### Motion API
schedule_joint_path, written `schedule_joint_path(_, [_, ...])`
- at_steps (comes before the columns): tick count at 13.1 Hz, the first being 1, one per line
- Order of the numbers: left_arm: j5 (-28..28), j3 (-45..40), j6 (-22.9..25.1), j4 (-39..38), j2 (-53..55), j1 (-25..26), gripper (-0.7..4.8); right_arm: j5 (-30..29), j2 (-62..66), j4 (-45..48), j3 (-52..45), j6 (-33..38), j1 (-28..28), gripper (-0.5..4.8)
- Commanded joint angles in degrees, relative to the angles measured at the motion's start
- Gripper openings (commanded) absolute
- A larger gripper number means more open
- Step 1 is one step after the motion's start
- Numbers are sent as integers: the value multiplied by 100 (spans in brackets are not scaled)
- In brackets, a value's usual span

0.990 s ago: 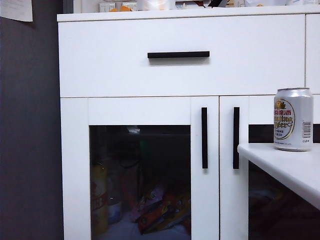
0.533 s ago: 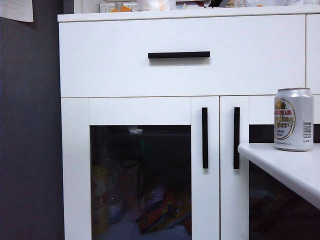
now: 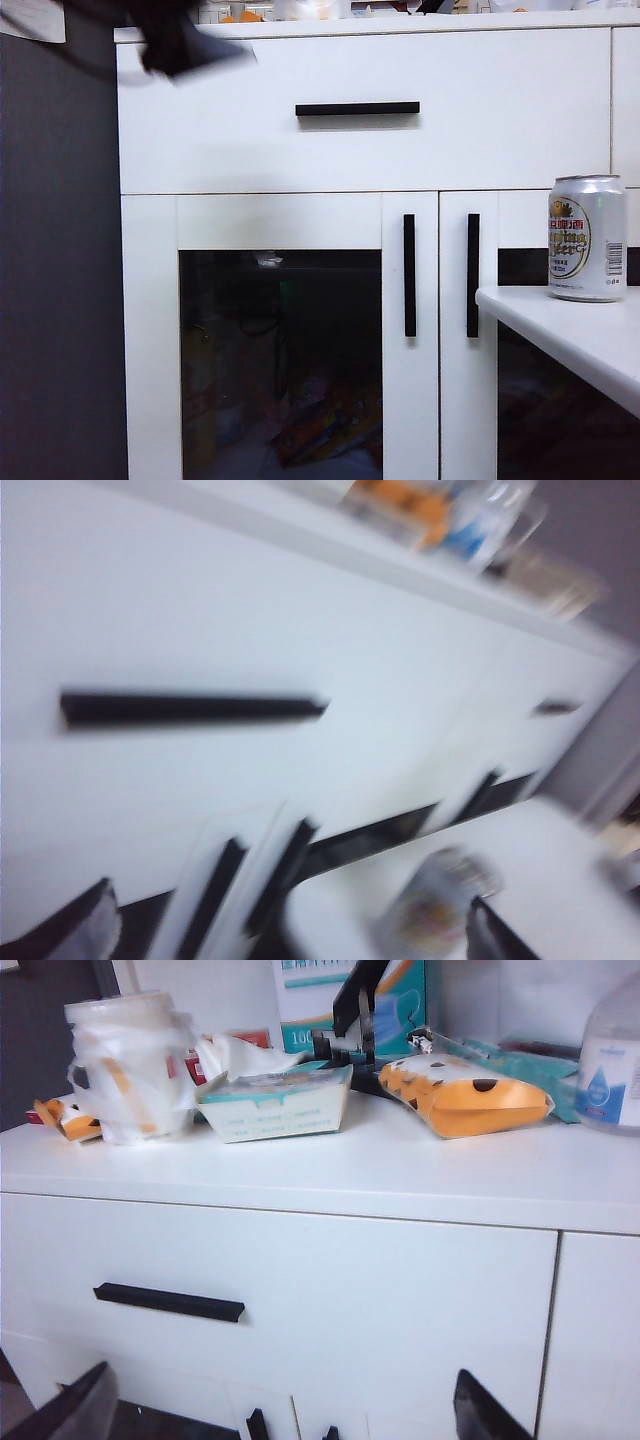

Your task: Open the left door of the white cabinet, pick up a can of beverage from the table on the right, place it inside the cabinet, and finally close the cabinet door.

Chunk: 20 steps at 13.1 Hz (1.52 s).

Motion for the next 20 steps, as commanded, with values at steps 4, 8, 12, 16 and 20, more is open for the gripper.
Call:
schedule_joint_path(4, [-809,122,761,1810,1847,-625,479,11,1099,44,39,-251,85,372])
schedule_joint_path(8, [-1283,940,905,1556,2879,-1036,479,42,1228,413,-208,-448,98,384])
schedule_joint_path(12, [-2009,1954,905,839,3493,-1335,479,-155,1281,1320,-1054,-457,304,479])
schedule_joint_path(16, [-2518,2358,881,481,3788,-1478,479,-706,1298,1200,-1204,-555,400,479])
schedule_joint_path(20, [-2688,2396,431,564,4030,-1532,479,-798,1303,817,-1204,-715,516,479])
